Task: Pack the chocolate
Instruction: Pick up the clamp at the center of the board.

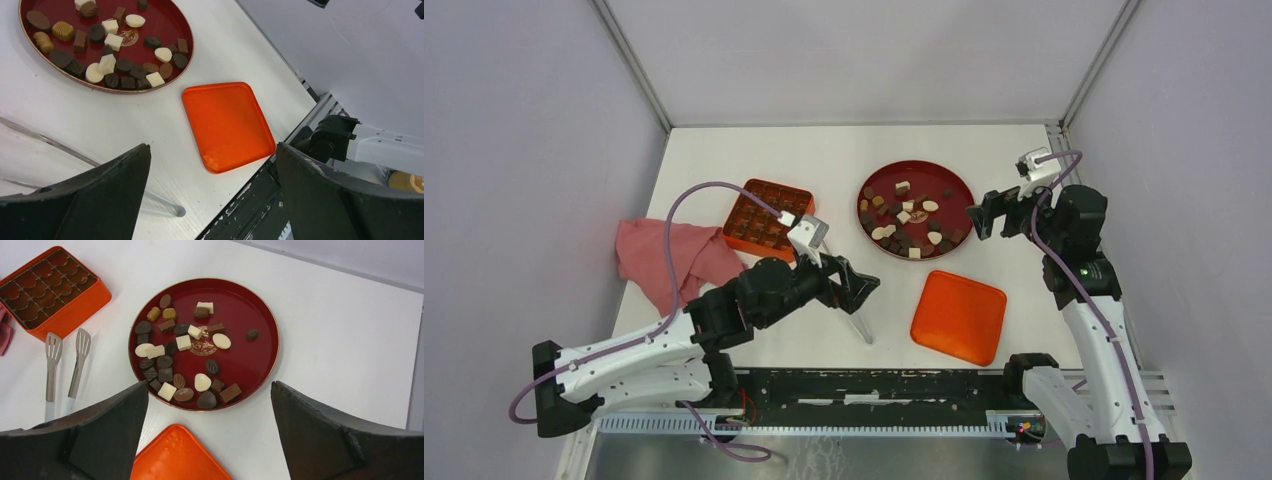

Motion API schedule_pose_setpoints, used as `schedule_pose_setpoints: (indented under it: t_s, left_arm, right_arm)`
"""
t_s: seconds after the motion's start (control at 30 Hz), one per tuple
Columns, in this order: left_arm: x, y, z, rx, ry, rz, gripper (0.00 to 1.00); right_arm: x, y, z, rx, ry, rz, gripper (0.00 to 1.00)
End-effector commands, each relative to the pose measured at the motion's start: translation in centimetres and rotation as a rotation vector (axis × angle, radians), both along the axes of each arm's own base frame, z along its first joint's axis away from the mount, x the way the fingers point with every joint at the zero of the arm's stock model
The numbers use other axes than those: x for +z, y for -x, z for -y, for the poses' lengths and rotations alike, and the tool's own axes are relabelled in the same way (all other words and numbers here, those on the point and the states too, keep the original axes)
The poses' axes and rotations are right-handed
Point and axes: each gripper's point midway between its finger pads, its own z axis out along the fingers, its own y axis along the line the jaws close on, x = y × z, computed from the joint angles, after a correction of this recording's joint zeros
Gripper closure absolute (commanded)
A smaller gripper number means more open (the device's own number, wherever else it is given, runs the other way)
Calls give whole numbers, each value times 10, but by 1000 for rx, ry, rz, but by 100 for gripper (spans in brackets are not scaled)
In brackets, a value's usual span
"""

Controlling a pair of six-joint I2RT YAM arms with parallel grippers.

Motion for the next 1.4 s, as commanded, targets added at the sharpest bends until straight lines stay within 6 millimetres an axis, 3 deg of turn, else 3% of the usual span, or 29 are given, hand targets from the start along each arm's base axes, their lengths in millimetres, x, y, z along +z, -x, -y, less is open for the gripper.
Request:
schedule_pose_setpoints:
  t_s: [0.0, 0.07, 0.13, 0.23, 0.4, 0.5, 0.6, 0.7, 0.83, 0.97, 1.03, 1.3, 1.37]
  left_arm:
    - [3, -6, -6, 125, 154, -43, 0]
    - [-19, -4, -7, 159, 159, -121, 0]
    - [-41, -3, -7, 198, 147, -200, 1]
    - [-64, -6, -6, 261, 137, -287, 1]
    - [-93, -21, -21, 449, 68, -338, 4]
    - [-112, -29, -38, 618, 110, -411, 10]
    - [-131, -32, -54, 750, 109, -460, 31]
    - [-141, -37, -61, 864, 47, -469, 33]
    - [-153, -58, -43, 909, -77, -512, 30]
    - [-181, -86, -45, 990, -227, -606, 30]
    - [-186, -96, -43, 1008, -302, -617, 31]
    - [-206, -105, -36, 1005, -455, -626, 35]
    - [-215, -106, -36, 996, -467, -643, 41]
  right_arm:
    - [21, 0, -7, 42, -25, 44, 2]
    - [14, 10, -31, 209, -16, 77, 2]
    - [1, 34, -67, 497, 18, 138, 2]
    - [-23, 50, -86, 653, 103, 160, 2]
    - [-68, 39, -81, 621, 166, 104, 2]
    - [-90, 35, -77, 626, 176, 39, 3]
    - [-108, 23, -64, 562, 234, -19, 11]
    - [-121, 14, -48, 484, 307, -37, 21]
    - [-123, 19, -49, 483, 299, -30, 24]
    - [-122, 19, -49, 476, 288, -38, 25]
    - [-124, 20, -49, 474, 284, -41, 25]
    - [-118, 24, -52, 488, 269, -24, 25]
    - [-116, 24, -52, 485, 272, -10, 25]
